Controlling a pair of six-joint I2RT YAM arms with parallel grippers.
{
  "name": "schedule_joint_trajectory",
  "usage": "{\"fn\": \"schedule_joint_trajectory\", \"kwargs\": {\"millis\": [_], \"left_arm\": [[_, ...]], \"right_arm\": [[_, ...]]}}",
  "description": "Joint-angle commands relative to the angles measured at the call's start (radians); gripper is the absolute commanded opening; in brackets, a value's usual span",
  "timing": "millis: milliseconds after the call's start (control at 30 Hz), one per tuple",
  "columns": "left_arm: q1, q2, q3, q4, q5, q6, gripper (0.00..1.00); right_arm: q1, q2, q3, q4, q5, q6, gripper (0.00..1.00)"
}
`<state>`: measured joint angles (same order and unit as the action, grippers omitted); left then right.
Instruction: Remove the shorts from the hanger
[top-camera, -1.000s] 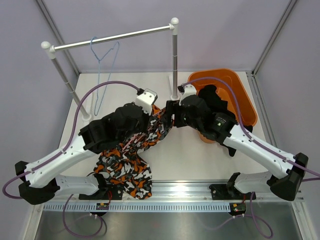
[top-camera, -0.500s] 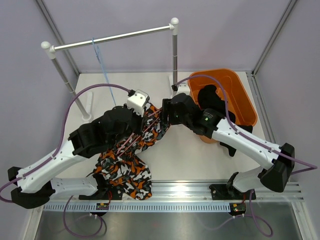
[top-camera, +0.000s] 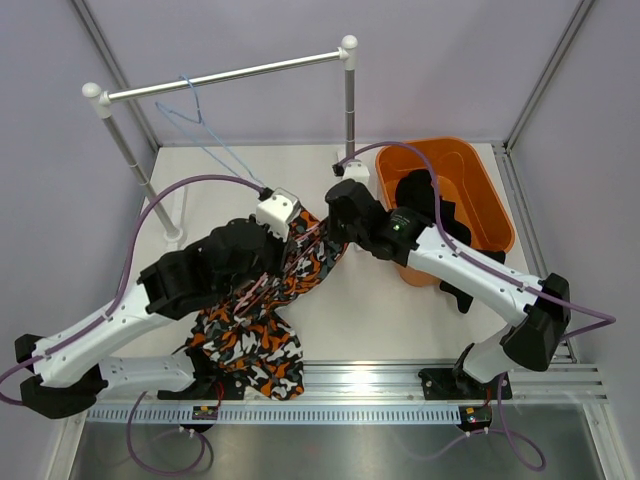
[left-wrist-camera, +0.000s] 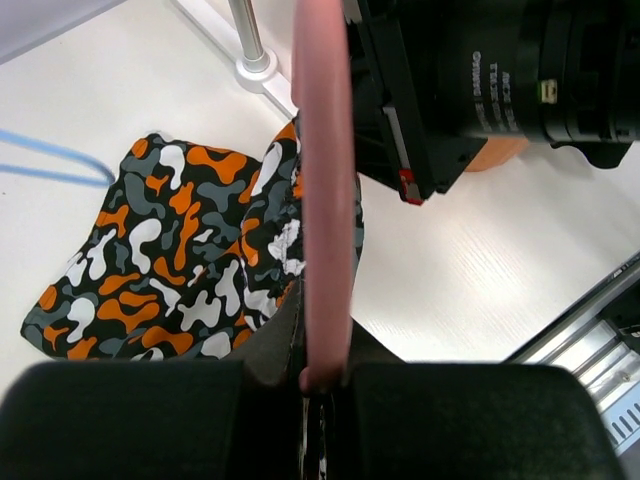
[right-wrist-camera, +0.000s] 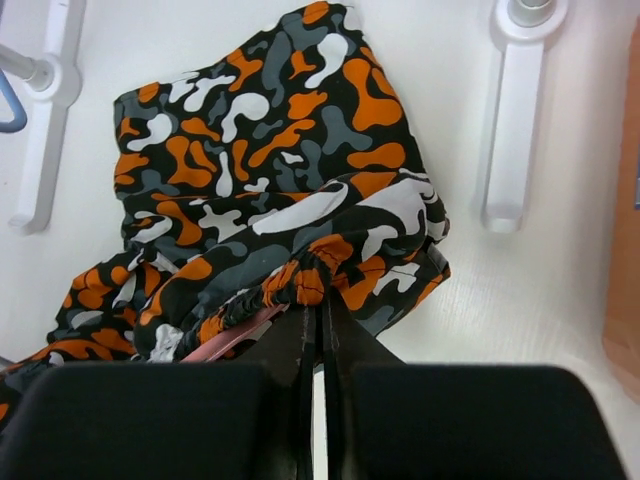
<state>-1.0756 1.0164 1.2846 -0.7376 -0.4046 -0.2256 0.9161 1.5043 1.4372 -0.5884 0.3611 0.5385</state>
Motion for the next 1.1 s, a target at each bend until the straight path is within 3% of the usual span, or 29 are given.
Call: {"fn": "schedule_joint_trajectory", "kwargs": {"millis": [0,300,567,667,800,1067], "left_arm": [[-0.017,-0.053,-0.011,0.006,0.056,-0.006,0.0],[-0.02,-0.213,-0.025,-0.003,0.17,0.023,0.0],[-0.02,-0.234,-0.024,0.017,0.113,0.013,0.0],[-0.02,-0.236,-0.039,0.066,0.004,-0.02,0.0],[-0.02,-0.234,-0.048,0.156,-0.156,-0.054,0.0],[-0.018,-0.139,0.015,0.424,-0.244,-0.029,0.0]], "right_arm": [[-0.028,0.023,0.078,-0.033,0.134,-0.017,0.0],[-0.141,0.031,0.062,-0.028,0.081,-0.046,0.0],[-0.143,0.019,0.052,-0.022,0.062,-0.051,0.0],[-0.135,-0.03,0.002,0.03,-0.063,-0.029,0.0],[-0.053,-0.072,-0.031,0.042,-0.047,-0.011,0.0],[0.2,-0.112,-0.023,0.027,-0.004,-0.002,0.0]]}}
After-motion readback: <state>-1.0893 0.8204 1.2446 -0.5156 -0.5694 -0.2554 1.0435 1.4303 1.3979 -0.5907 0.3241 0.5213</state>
